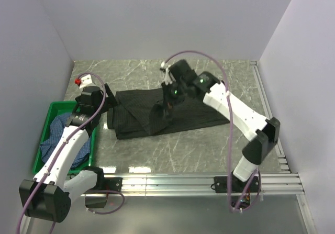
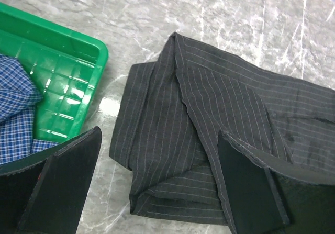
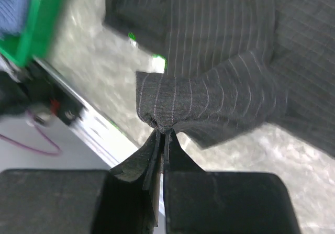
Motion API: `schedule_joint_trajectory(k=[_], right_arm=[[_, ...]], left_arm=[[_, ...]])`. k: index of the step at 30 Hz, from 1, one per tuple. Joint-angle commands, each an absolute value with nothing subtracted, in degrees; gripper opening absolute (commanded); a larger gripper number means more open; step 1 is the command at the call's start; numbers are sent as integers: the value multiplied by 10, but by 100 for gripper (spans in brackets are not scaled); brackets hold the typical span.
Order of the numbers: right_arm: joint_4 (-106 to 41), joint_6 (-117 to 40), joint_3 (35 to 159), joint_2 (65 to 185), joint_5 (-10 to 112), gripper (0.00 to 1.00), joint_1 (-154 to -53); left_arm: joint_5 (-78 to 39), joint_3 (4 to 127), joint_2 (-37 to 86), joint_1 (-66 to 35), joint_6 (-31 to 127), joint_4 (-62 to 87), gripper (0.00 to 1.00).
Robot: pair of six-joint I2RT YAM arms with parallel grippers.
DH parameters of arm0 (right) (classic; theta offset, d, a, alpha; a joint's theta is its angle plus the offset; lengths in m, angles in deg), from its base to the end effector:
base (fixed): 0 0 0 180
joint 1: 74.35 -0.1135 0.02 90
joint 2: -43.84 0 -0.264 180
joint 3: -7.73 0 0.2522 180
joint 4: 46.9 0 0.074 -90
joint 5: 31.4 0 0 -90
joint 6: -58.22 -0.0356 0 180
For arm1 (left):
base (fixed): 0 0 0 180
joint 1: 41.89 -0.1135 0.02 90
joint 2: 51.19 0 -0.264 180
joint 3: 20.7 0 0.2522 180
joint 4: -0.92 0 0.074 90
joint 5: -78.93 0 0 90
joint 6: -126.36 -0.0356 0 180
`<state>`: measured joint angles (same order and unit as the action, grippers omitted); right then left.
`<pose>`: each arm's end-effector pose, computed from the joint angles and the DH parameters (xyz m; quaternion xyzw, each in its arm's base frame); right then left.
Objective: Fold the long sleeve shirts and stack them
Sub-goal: Fold the shirt
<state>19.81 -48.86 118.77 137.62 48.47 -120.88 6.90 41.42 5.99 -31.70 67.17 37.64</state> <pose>0.2357 0.2577 0.3689 -0.2671 0.8959 0.2523 0.2497 0.2183 -0.0281 0.3003 -0.2292 0.8354 -0.0405 0.4979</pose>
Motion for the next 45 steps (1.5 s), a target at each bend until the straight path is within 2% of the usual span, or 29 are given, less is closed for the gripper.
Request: schedule_joint_trajectory(k=[1, 4, 10, 19, 23, 26, 31, 36, 39, 41, 45], right_arm=[[208, -501, 1248, 1429, 366, 0, -1120], [205, -523, 1290, 1474, 330, 0, -1072], [145, -605, 1298, 1532, 266, 0, -954], [148, -640, 1321, 1579, 323, 0, -868], [144, -639, 1300, 1588, 335, 4, -845], [146, -636, 1303, 1606, 349, 9, -828], [135, -632, 1332, 1646, 368, 24, -813], [152, -625, 1353, 1665, 442, 44, -793], [88, -615, 1279, 1614, 475, 50, -792], [17, -586, 1208, 1569, 447, 54, -794], [-65, -538, 1098, 1508, 462, 54, -796]], left_arm=[[47, 419, 61, -320, 662, 357, 99], [35, 419, 65, -320, 659, 358, 99], [9, 425, 87, -320, 652, 362, 98], [-19, 432, 113, -320, 648, 367, 98], [-23, 432, 117, -320, 647, 367, 98], [-28, 433, 124, -320, 646, 368, 97], [-33, 435, 140, -320, 645, 371, 97], [-38, 435, 154, -320, 642, 374, 97], [-41, 438, 164, -319, 642, 374, 96], [-47, 439, 170, -319, 644, 373, 96], [-71, 457, 195, -318, 659, 382, 96]])
